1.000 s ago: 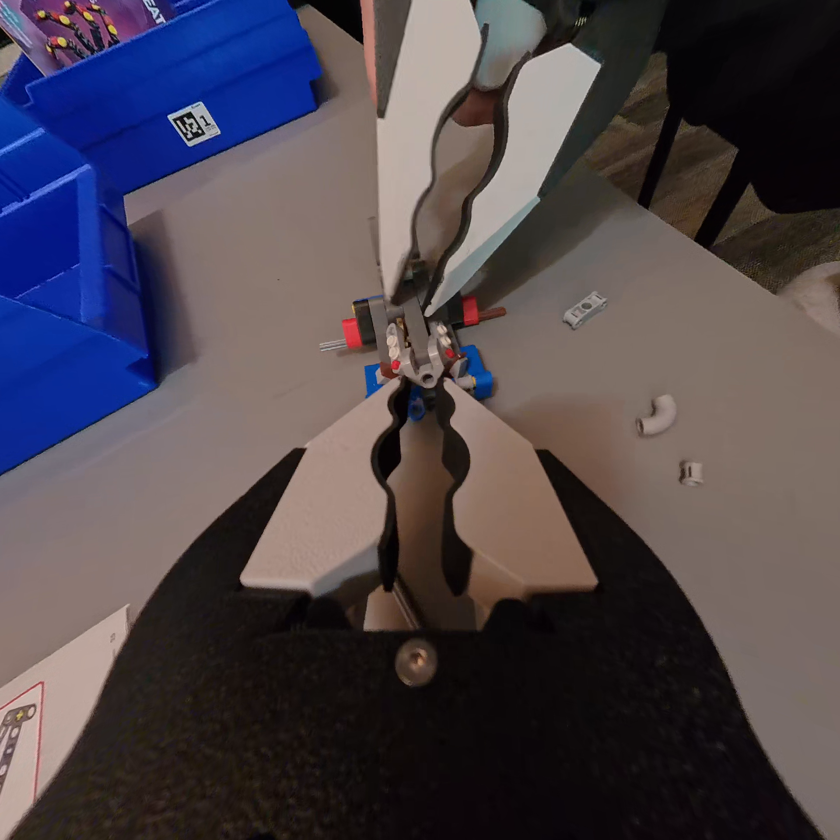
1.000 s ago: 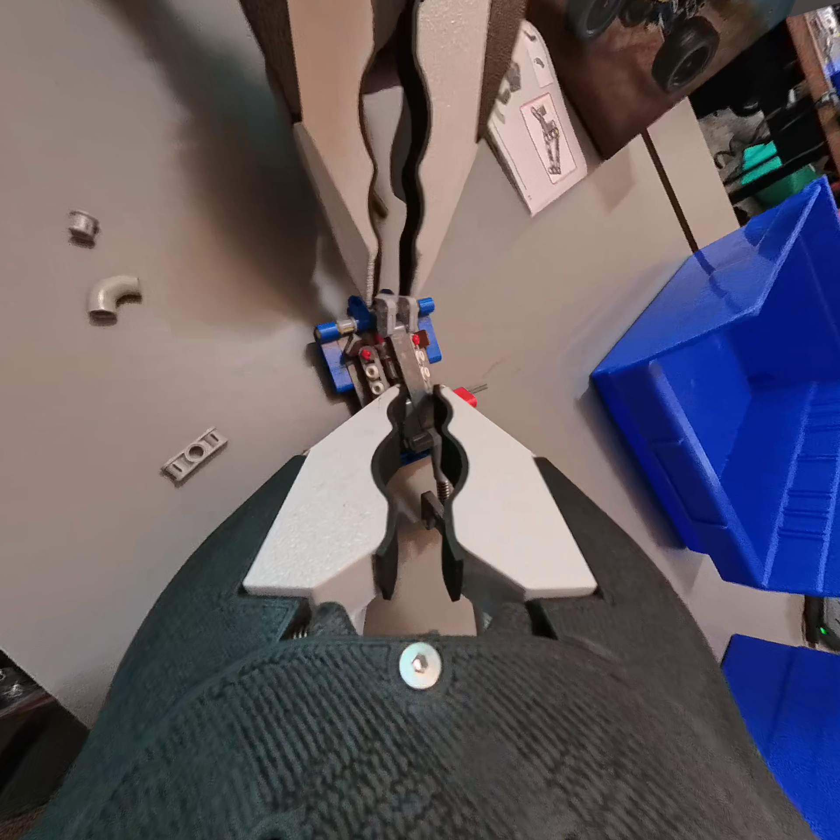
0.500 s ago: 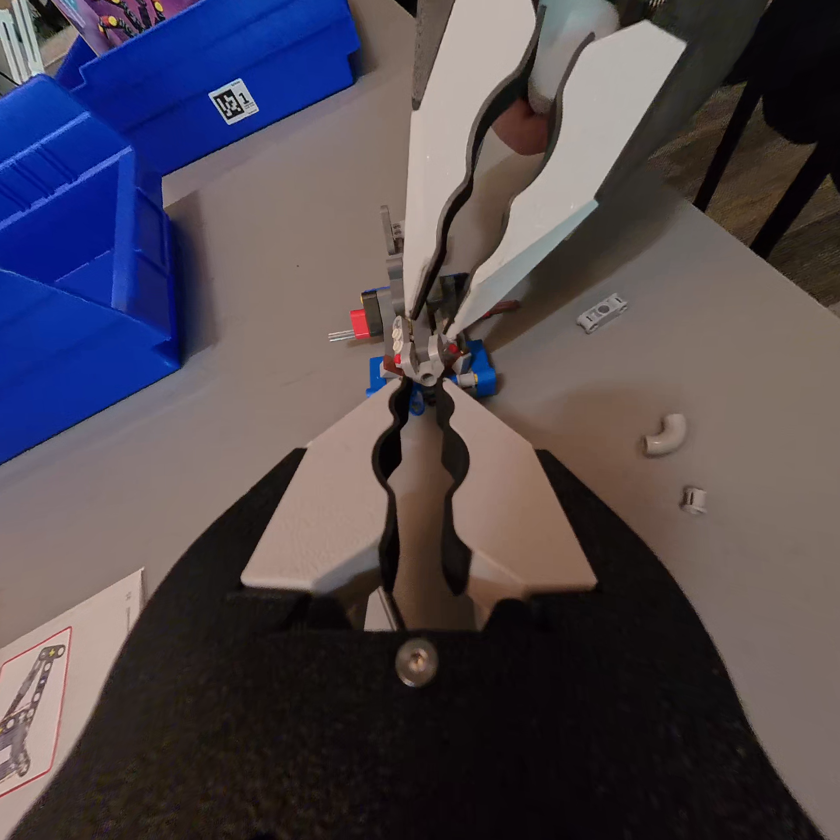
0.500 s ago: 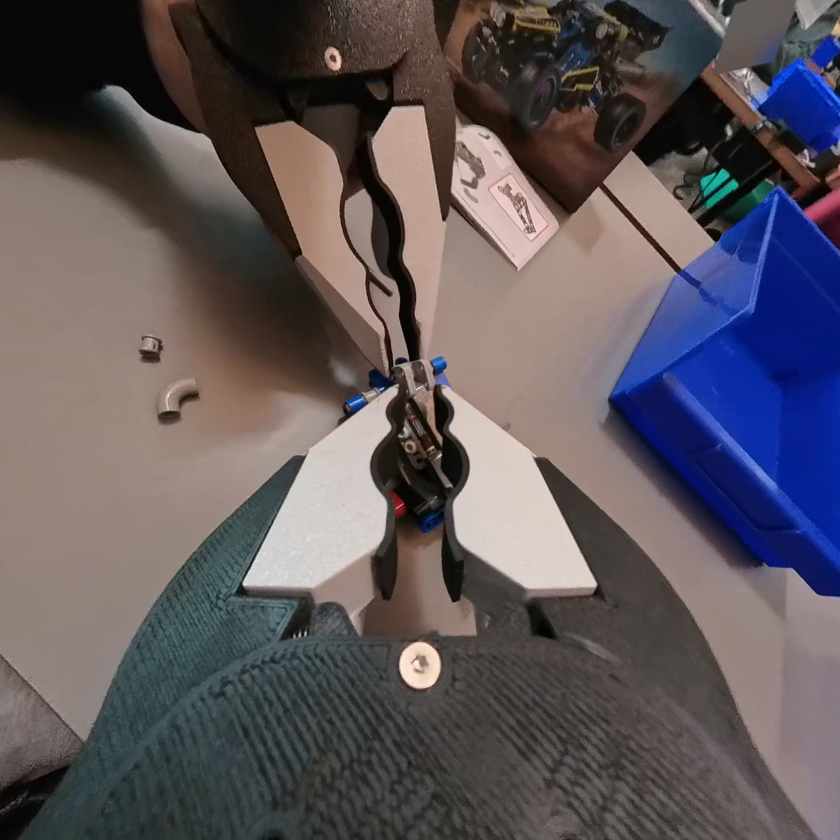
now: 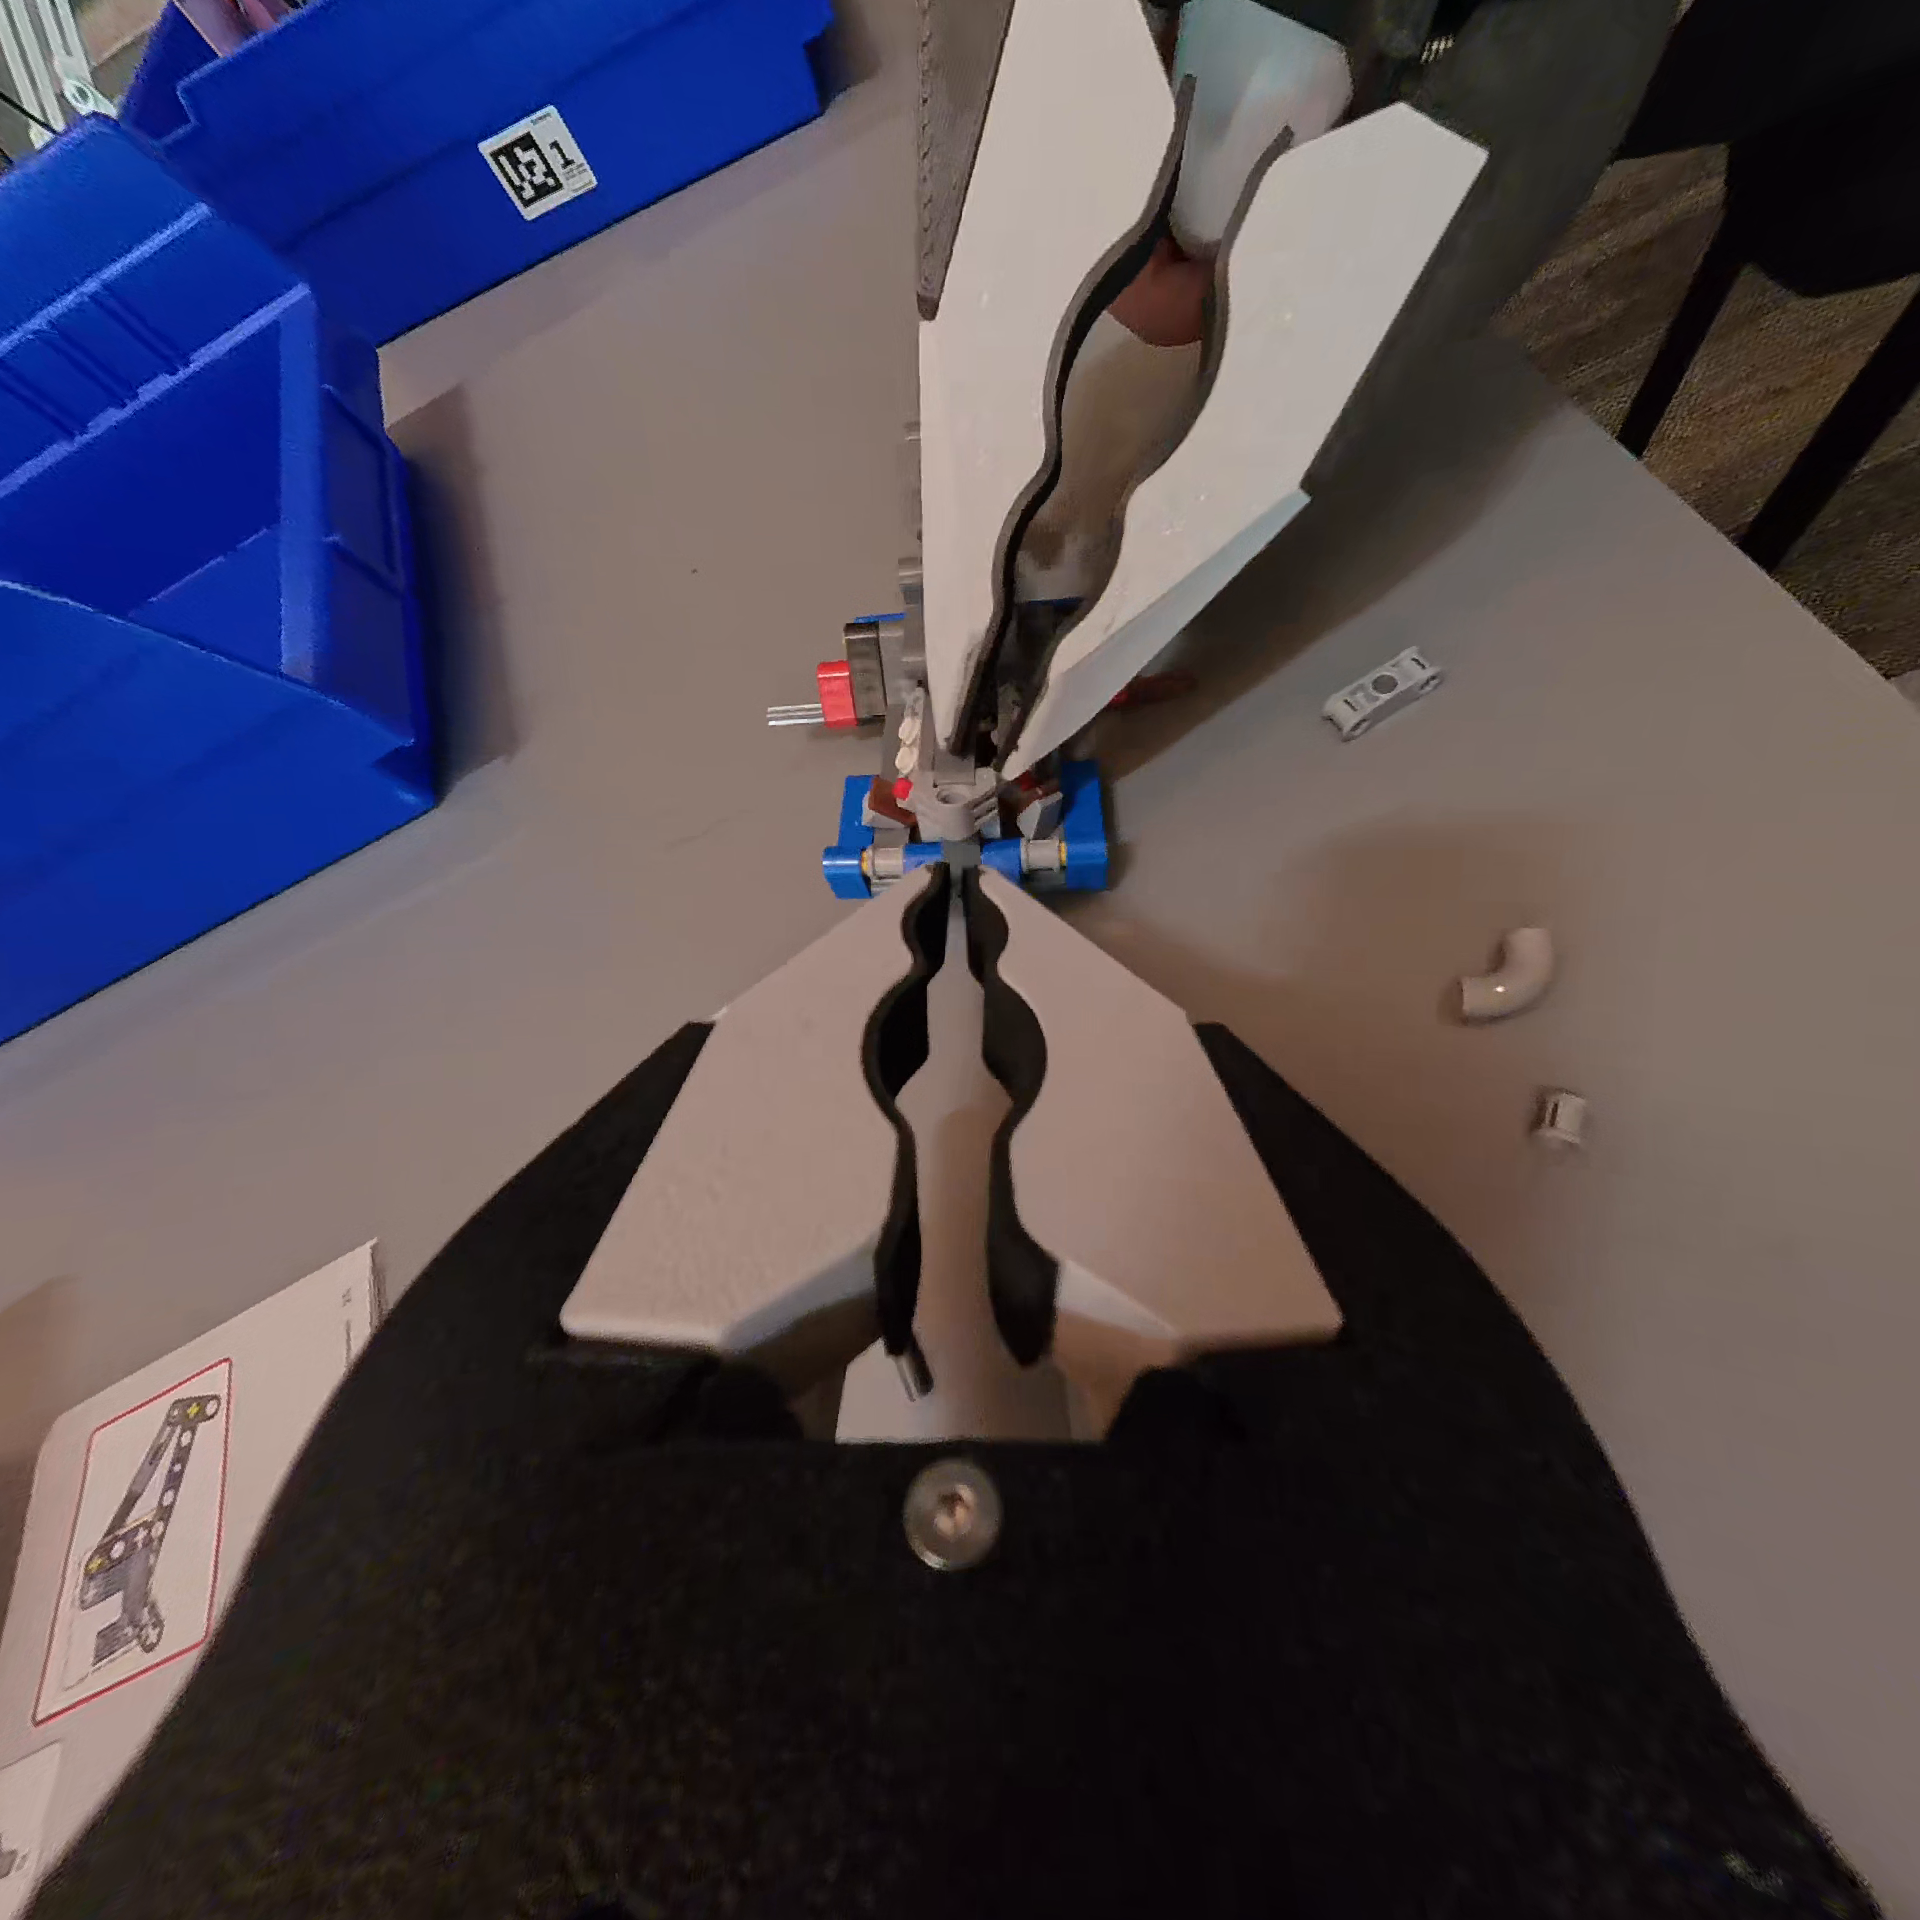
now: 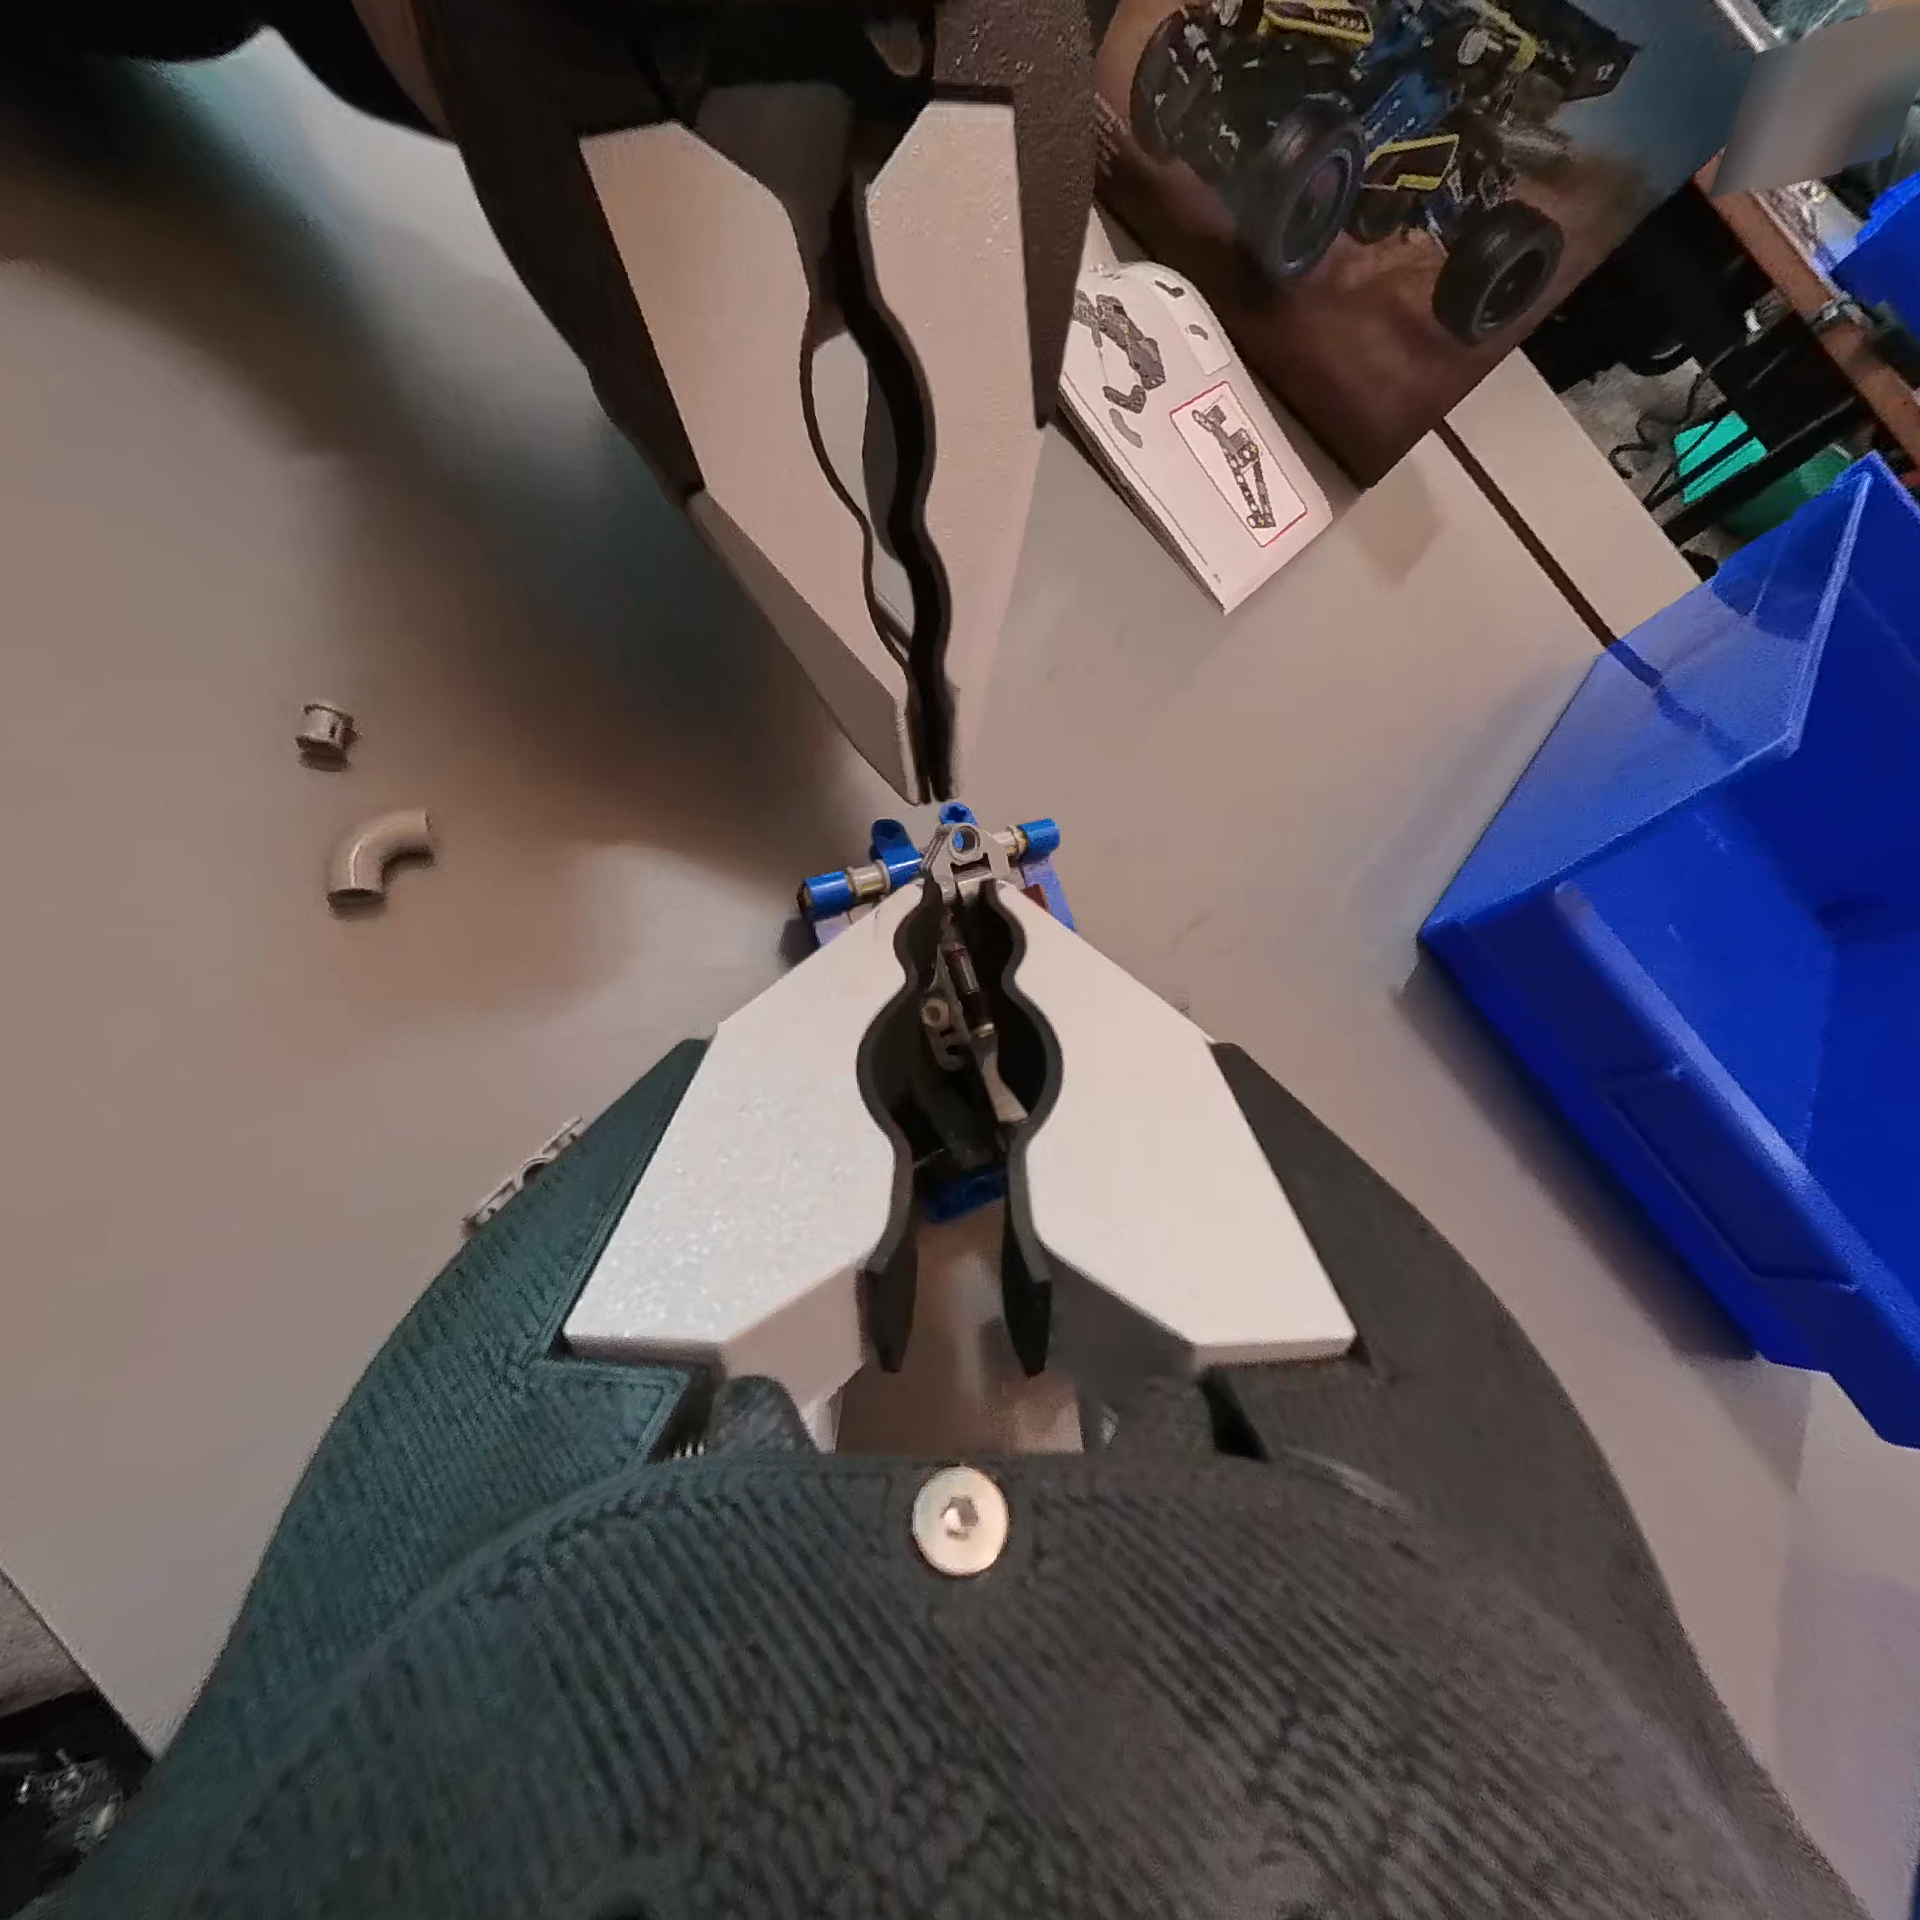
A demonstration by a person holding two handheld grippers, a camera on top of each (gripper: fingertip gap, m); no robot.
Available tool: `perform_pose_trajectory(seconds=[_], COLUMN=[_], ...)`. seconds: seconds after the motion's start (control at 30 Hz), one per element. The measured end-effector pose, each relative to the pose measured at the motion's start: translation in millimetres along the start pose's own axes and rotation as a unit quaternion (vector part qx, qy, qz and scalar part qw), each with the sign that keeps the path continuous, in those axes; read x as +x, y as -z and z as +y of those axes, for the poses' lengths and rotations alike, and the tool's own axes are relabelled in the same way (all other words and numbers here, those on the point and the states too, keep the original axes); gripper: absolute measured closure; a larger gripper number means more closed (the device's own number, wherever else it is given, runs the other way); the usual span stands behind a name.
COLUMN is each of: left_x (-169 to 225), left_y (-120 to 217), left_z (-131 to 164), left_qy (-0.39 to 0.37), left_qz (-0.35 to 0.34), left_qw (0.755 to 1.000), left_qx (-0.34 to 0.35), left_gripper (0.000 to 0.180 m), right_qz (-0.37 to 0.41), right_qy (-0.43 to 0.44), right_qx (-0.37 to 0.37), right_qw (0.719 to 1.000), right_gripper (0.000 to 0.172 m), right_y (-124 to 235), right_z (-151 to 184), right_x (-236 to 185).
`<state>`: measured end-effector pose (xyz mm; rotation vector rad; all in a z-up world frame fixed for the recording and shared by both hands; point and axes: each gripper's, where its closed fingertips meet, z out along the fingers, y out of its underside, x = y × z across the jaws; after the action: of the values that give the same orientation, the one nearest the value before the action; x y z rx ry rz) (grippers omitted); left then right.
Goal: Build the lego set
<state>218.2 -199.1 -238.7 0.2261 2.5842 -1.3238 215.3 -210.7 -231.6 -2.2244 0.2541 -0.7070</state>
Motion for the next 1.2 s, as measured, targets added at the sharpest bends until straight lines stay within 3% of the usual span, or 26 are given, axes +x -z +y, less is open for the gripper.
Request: perform_pose_trajectory(seconds=[0.3,0.57,0.7,0.83,0.9,1.07,1.2], left_x=[-12.7,-14.5,-3.7,-3.3,-2.4,-4.8,-5.2], left_y=[18.7,71.5,62.0,52.3,51.6,49.2,48.4], left_z=[1.6,71.8,79.8,78.4,79.3,78.5,77.9], left_qy=[-0.016,0.091,0.098,0.104,0.113,0.131,0.158], left_qz=[-0.014,0.04,0.028,0.013,0.02,0.031,0.042], left_qw=[0.999,0.981,0.981,0.983,0.982,0.983,0.981], left_qx=[-0.048,-0.165,-0.165,-0.151,-0.152,-0.129,-0.104], left_gripper=[0.167,0.162,0.156,0.16,0.179,0.18,0.18], right_qz=[0.021,0.002,-0.002,0.054,0.073,0.13,0.135], right_qy=[0.027,0.047,0.046,0.047,0.002,-0.226,-0.322], right_qx=[-0.043,-0.078,-0.101,-0.125,-0.128,-0.086,-0.027], right_qw=[0.999,0.996,0.994,0.989,0.989,0.962,0.937], right_gripper=[0.151,0.146,0.136,0.133,0.13,0.137,0.139], right_y=[5.1,21.0,24.5,30.8,39.0,52.9,43.2], right_z=[9.4,22.4,28.0,29.8,35.1,41.4,41.5], right_x=[5.6,10.1,10.5,13.0,8.8,-4.3,2.0])
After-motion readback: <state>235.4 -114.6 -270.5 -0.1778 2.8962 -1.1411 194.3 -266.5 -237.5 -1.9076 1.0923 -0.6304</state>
